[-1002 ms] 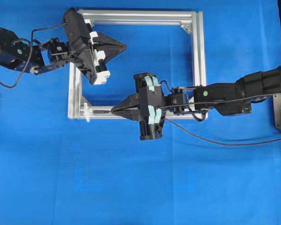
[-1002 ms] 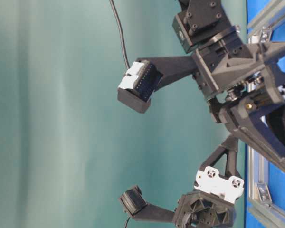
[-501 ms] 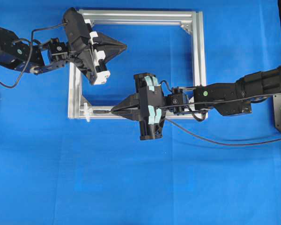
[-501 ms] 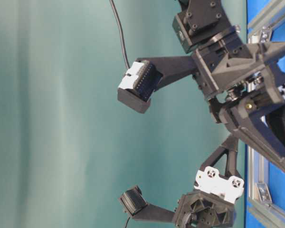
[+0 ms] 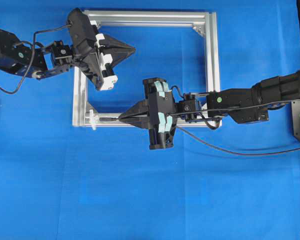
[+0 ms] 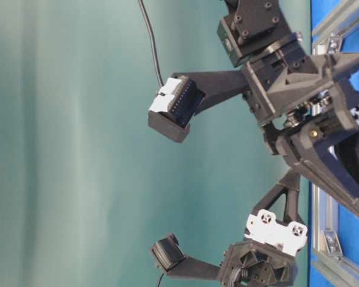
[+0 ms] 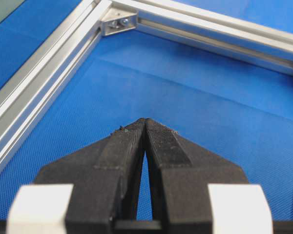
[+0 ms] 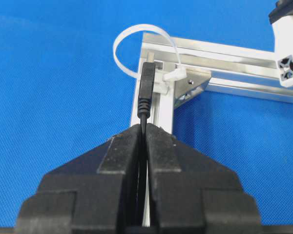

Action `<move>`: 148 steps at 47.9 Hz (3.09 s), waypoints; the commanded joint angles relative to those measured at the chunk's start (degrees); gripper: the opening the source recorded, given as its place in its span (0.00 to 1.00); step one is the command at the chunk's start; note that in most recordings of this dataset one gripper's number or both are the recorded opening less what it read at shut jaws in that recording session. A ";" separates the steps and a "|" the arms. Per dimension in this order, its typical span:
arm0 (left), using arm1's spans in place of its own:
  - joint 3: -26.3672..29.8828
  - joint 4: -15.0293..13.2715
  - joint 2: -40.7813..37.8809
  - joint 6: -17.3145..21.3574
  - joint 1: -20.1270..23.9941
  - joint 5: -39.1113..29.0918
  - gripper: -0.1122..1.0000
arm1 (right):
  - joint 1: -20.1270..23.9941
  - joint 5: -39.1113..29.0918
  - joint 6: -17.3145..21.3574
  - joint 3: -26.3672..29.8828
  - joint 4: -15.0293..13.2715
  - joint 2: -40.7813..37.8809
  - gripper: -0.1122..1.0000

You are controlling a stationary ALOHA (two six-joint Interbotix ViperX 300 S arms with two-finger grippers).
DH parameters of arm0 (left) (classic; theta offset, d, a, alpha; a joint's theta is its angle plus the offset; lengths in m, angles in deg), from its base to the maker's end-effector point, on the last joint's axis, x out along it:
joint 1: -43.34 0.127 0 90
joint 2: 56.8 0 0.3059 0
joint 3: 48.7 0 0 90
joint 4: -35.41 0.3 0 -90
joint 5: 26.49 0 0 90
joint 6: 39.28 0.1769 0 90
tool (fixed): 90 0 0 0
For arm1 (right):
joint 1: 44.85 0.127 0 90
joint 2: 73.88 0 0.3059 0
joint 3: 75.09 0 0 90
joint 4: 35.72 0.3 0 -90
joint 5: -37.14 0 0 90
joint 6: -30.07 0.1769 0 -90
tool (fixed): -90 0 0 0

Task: Insert the wire through the string loop located on the left side.
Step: 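Align the USB plug with the zip-tie loop at the frame corner, then push the USB plug leftward through the zip-tie loop, then move the open left gripper toward the plug protruding from the loop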

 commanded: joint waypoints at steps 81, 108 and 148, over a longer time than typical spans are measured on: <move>0.53 0.09 1.67 -0.18 0.00 0.26 0.10 | 0.26 -0.09 0.00 6.15 -0.09 -2.55 0.11; 0.44 0.09 1.67 -0.09 0.00 0.26 0.10 | 0.35 -1.67 0.00 13.80 -0.09 -7.65 0.11; -12.22 0.09 8.88 -0.18 0.97 2.46 0.10 | 0.35 -1.67 0.00 13.62 -0.09 -7.73 0.11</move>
